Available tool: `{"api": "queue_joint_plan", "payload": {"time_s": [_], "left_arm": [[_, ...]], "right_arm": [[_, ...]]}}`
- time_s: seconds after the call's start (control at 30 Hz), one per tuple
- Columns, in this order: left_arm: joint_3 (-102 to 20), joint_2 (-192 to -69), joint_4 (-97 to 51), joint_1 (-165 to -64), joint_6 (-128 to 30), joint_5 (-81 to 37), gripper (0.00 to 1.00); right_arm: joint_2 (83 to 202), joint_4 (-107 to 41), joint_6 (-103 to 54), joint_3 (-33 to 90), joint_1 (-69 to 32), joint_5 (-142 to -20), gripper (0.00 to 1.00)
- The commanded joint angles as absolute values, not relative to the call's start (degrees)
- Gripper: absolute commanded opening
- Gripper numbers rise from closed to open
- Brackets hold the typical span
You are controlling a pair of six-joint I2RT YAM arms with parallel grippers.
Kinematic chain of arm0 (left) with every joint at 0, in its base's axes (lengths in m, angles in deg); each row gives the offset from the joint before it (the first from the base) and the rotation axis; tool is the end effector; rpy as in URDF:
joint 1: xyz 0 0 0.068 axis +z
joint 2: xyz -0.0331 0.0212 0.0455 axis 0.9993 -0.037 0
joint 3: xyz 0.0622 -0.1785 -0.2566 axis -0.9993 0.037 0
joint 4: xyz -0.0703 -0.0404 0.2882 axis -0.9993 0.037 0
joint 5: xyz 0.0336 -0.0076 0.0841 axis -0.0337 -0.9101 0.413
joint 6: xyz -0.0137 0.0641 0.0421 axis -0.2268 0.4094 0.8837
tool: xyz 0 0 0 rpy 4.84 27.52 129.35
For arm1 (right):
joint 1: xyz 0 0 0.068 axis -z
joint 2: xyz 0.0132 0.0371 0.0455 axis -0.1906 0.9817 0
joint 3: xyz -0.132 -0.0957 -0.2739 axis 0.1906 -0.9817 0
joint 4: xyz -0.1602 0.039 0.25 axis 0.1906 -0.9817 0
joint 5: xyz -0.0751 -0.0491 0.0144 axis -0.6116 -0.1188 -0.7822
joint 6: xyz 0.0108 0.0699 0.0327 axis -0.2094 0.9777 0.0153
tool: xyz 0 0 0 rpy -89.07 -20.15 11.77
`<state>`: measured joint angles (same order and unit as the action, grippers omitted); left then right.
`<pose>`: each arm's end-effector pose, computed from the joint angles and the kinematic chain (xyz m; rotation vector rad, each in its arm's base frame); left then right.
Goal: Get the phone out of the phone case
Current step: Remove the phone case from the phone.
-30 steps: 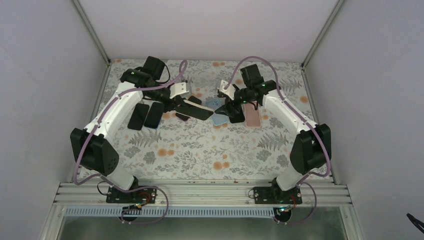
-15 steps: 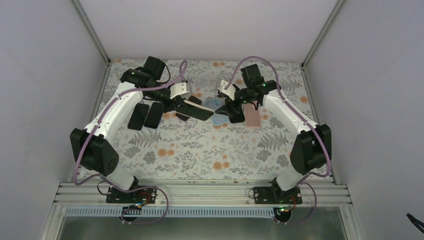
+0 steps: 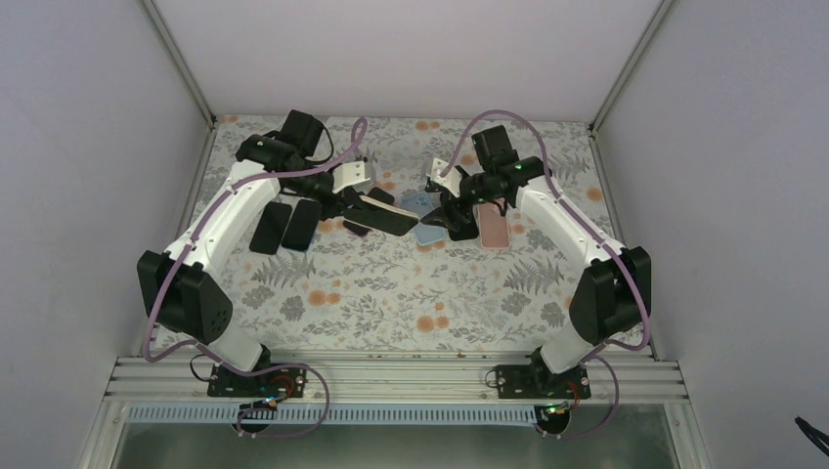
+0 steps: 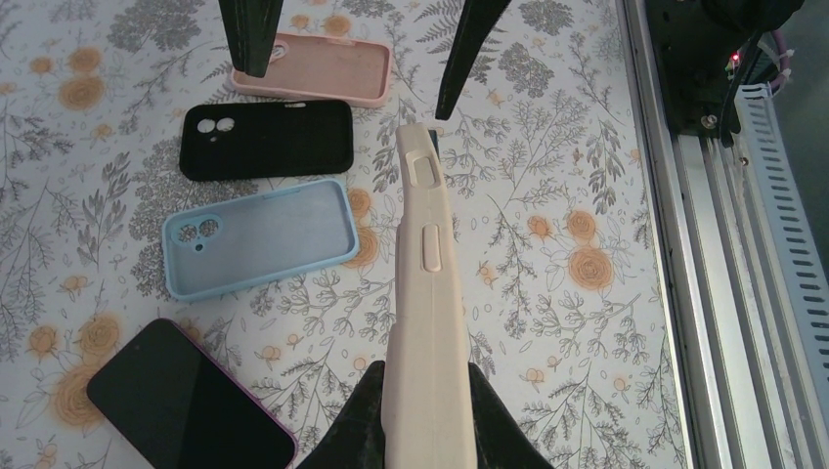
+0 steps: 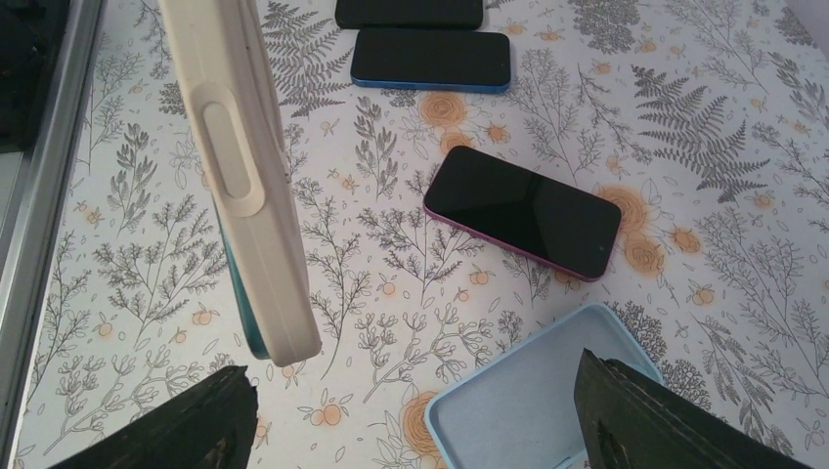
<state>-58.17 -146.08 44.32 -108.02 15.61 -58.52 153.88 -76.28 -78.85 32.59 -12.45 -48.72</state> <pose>0.3196 -0.1669 0.3667 1.6073 1.8269 -0.8113 0.3439 0.1957 0.3189 -1.5723 1.7591 0.6828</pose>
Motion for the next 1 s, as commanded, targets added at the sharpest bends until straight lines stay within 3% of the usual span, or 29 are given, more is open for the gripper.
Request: {"api": "queue_joint_plan", "payload": {"time_s": [0.0,0.97], "left_arm": [[-59.72,-144.15,42.99,-108.35,15.04,-62.19,0.02],[-59.95,-143.94,43.36,-108.87,15.21,-61.88,0.02]], "right_arm": [[151.84,-77.01,-79.76,32.84,-12.39,-46.84,0.83],[154.68,-74.42,-77.52,34.09,-13.45,-47.38,0.81]]}}
